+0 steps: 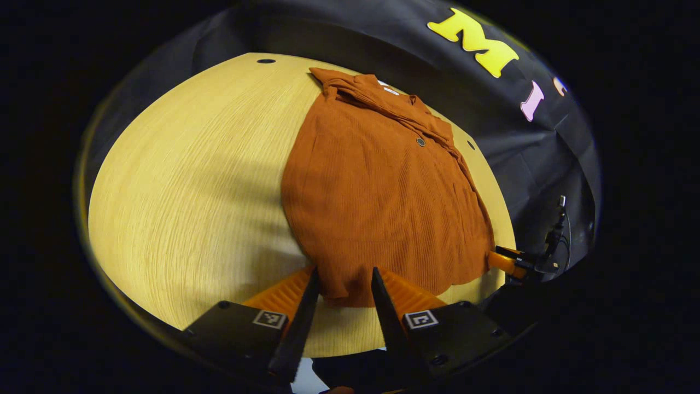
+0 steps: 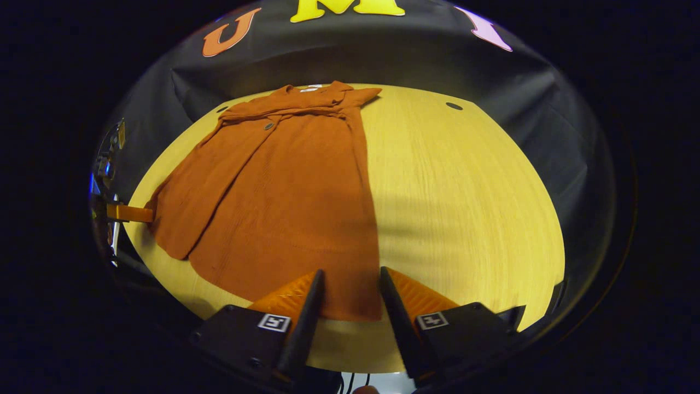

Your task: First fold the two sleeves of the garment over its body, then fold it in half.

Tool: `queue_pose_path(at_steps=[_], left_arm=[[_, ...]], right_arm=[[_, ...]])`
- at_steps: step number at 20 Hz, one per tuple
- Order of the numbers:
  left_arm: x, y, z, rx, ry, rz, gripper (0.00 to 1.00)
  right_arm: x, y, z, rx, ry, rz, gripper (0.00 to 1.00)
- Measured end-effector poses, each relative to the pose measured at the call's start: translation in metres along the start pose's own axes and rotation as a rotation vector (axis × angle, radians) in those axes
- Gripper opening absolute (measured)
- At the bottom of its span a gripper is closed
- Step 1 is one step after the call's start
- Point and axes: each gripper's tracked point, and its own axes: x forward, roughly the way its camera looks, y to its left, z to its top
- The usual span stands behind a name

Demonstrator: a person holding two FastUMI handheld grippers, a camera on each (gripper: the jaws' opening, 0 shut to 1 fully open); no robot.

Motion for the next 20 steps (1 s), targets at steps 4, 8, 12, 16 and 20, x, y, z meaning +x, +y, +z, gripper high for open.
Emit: queue_pose_path(at_steps=[4,8,12,16,20], left_arm=[[0.007,0.007,0.006,-0.094,0.011,0.012,0.13],[-0.001,-0.001,0.007,-0.05,0.04,0.036,0.04],[-0.025,-0.018,0.047,0.046,-0.047,0.009,0.03],[-0.05,-0.041,0.109,0.124,-0.158,-0.035,0.03],[-0.067,-0.06,0.165,0.198,-0.261,-0.051,0.03]], right_arm=[[0.002,0.007,0.008,0.072,-0.002,0.064,0.09],[-0.002,0.0,0.015,0.154,0.003,0.069,0.01],[-0.027,-0.004,0.066,0.183,-0.099,0.088,0.01],[-0.052,-0.007,0.142,0.182,-0.227,0.115,0.01],[-0.073,-0.005,0.217,0.165,-0.339,0.138,0.01]])
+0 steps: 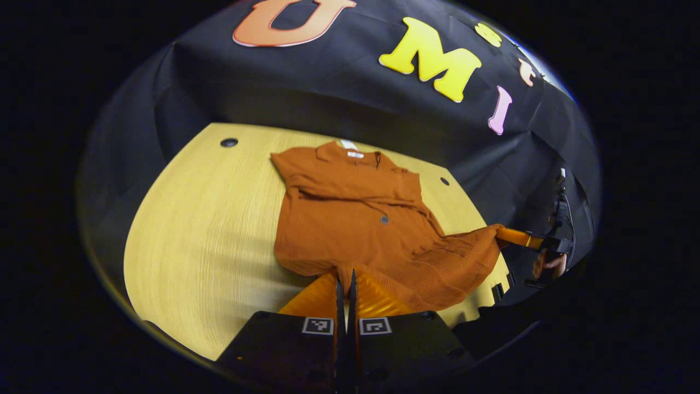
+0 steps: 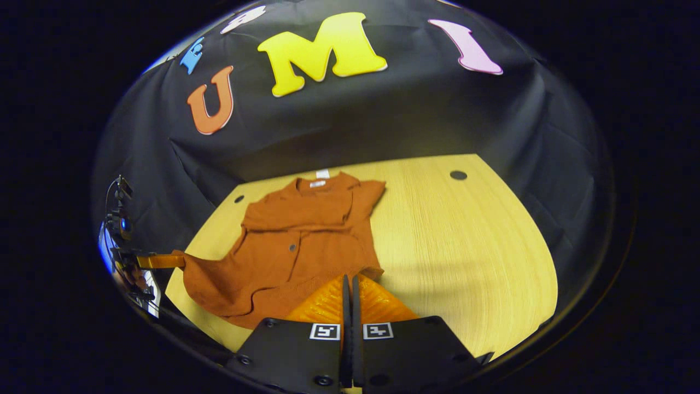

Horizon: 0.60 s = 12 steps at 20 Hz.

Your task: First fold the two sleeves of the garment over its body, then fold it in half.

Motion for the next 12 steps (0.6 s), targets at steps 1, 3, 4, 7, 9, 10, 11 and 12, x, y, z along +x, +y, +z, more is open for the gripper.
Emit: queue_pose_path(at_steps=[1,3,4,7,9,10,11,12], left_arm=[[0.002,0.0,0.015,0.019,-0.025,0.0,0.03],[0.008,0.0,0.047,0.073,-0.074,0.004,0.03],[0.012,0.001,0.064,0.1,-0.097,0.008,0.03],[0.027,0.003,0.13,0.132,-0.178,0.001,0.03],[0.041,0.007,0.173,0.124,-0.22,-0.003,0.03],[0.05,0.011,0.194,0.13,-0.237,0.001,0.03],[0.061,0.017,0.211,0.139,-0.253,0.007,0.03],[0.074,0.023,0.228,0.147,-0.259,0.017,0.03]], right_arm=[[0.001,0.003,0.019,-0.011,-0.02,0.007,0.01],[0.013,0.011,0.055,-0.041,-0.059,0.022,0.0],[0.019,0.013,0.073,-0.056,-0.076,0.028,0.01],[0.043,0.02,0.129,-0.102,-0.127,0.038,0.0],[0.064,0.024,0.169,-0.119,-0.159,0.04,0.01],[0.079,0.027,0.188,-0.133,-0.178,0.037,0.01],[0.094,0.027,0.207,-0.162,-0.2,0.029,0.0],[0.11,0.026,0.224,-0.187,-0.223,0.017,0.01]])
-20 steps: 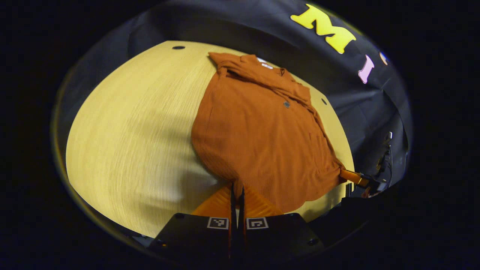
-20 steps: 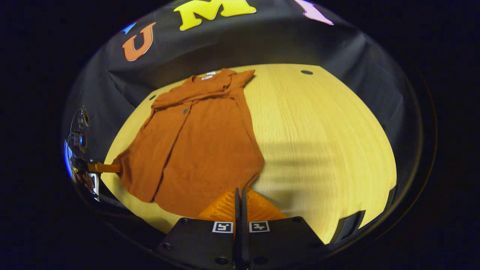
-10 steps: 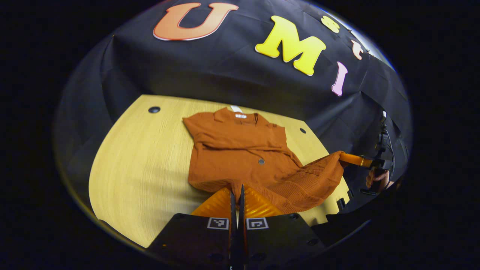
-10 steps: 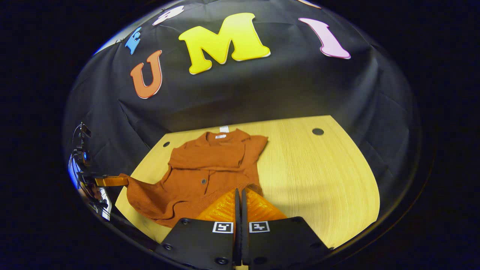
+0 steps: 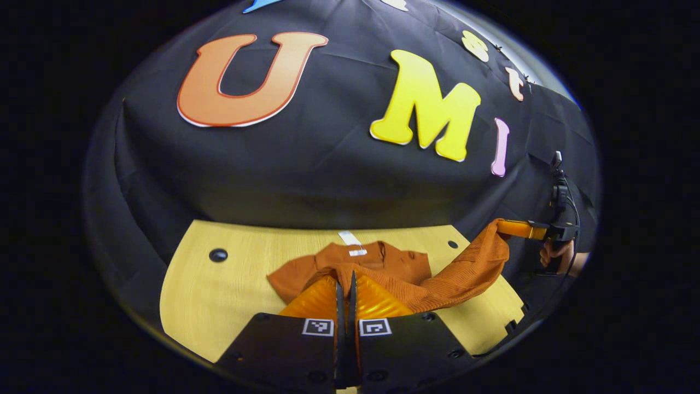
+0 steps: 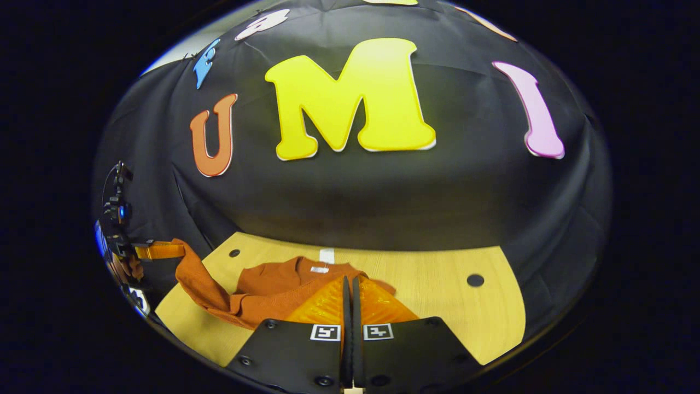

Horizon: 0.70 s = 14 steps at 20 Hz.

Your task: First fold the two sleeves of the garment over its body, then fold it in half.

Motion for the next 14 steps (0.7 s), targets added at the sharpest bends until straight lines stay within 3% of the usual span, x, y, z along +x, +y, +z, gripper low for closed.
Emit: queue_pose_path(at_steps=[5,9,14], left_arm=[[0.088,0.046,0.018,-0.056,0.02,0.049,0.03],[0.144,0.066,-0.014,-0.086,0.104,0.069,0.03],[0.204,0.116,-0.055,-0.008,0.158,0.148,0.03]], right_arm=[[0.097,-0.011,-0.004,-0.056,0.024,-0.028,0.0],[0.165,-0.031,-0.052,-0.024,0.119,-0.065,0.0],[0.225,-0.061,-0.113,-0.049,0.195,-0.121,0.0]])
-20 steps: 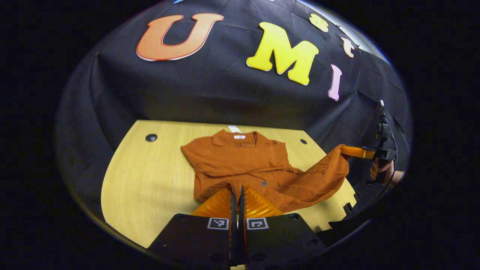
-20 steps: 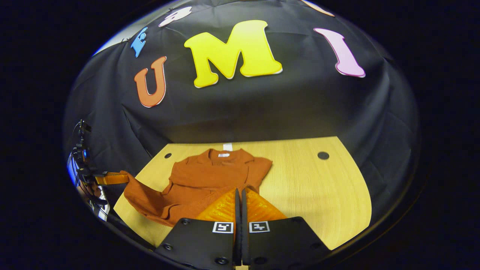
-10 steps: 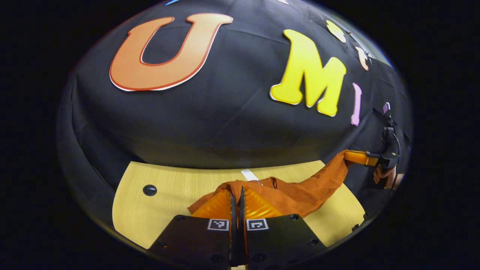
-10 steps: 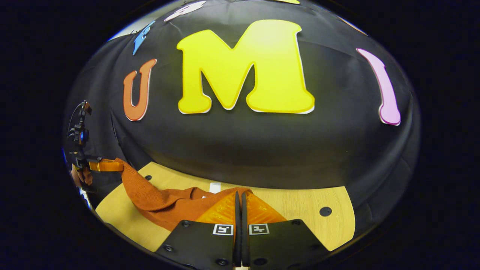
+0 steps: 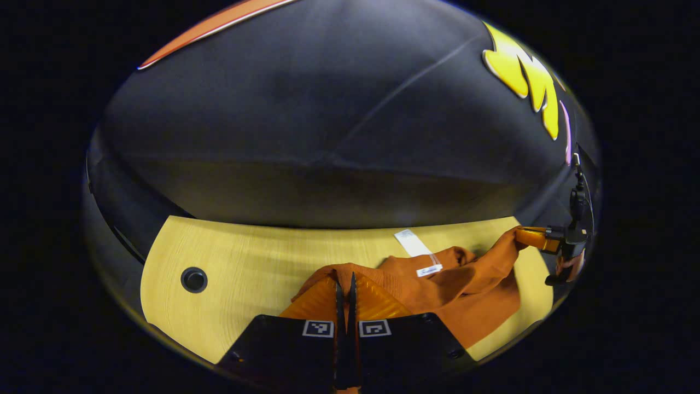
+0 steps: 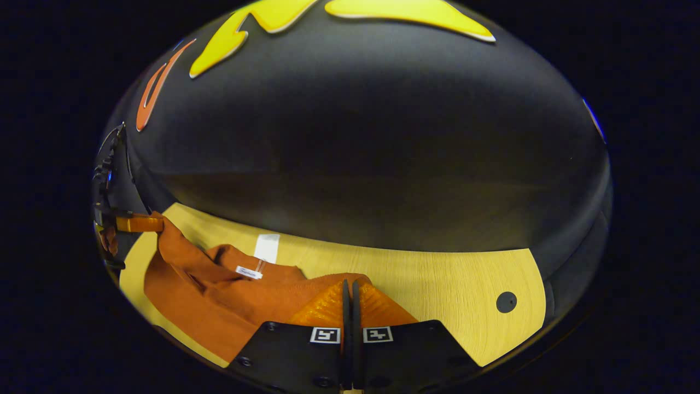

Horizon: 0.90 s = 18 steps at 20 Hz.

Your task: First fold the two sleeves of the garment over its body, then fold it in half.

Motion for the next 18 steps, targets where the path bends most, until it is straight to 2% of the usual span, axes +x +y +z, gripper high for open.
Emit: queue_pose_path(at_steps=[3,4,5,6,9,10,13,16,18], left_arm=[[0.02,0.006,-0.004,-0.005,0.008,0.031,0.03],[0.025,0.004,-0.009,0.0,0.022,0.04,0.03],[0.027,0.002,-0.014,0.005,0.035,0.046,0.08],[0.029,0.002,-0.014,-0.004,0.032,0.053,0.06],[0.028,0.02,0.003,-0.022,-0.065,0.125,0.96],[0.025,0.018,0.003,-0.024,-0.078,0.134,0.89],[0.027,0.017,-0.002,-0.08,-0.074,0.127,0.87],[0.024,0.016,0.012,-0.152,-0.137,0.16,0.87],[0.01,0.017,0.032,-0.155,-0.235,0.173,0.87]], right_arm=[[0.023,-0.016,-0.013,0.031,0.005,-0.041,0.01],[0.026,-0.021,-0.018,0.042,0.009,-0.055,0.11],[0.024,-0.023,-0.022,0.058,0.02,-0.074,0.16],[0.021,-0.022,-0.02,0.072,0.019,-0.065,0.21],[0.012,-0.029,-0.019,0.082,0.018,-0.096,0.83],[0.007,-0.036,-0.014,0.079,0.01,-0.12,0.84],[-0.01,-0.043,0.002,0.062,-0.02,-0.172,0.89],[-0.029,-0.041,0.014,0.046,-0.059,-0.187,0.94],[-0.067,-0.023,0.036,0.045,-0.113,-0.16,0.95]])
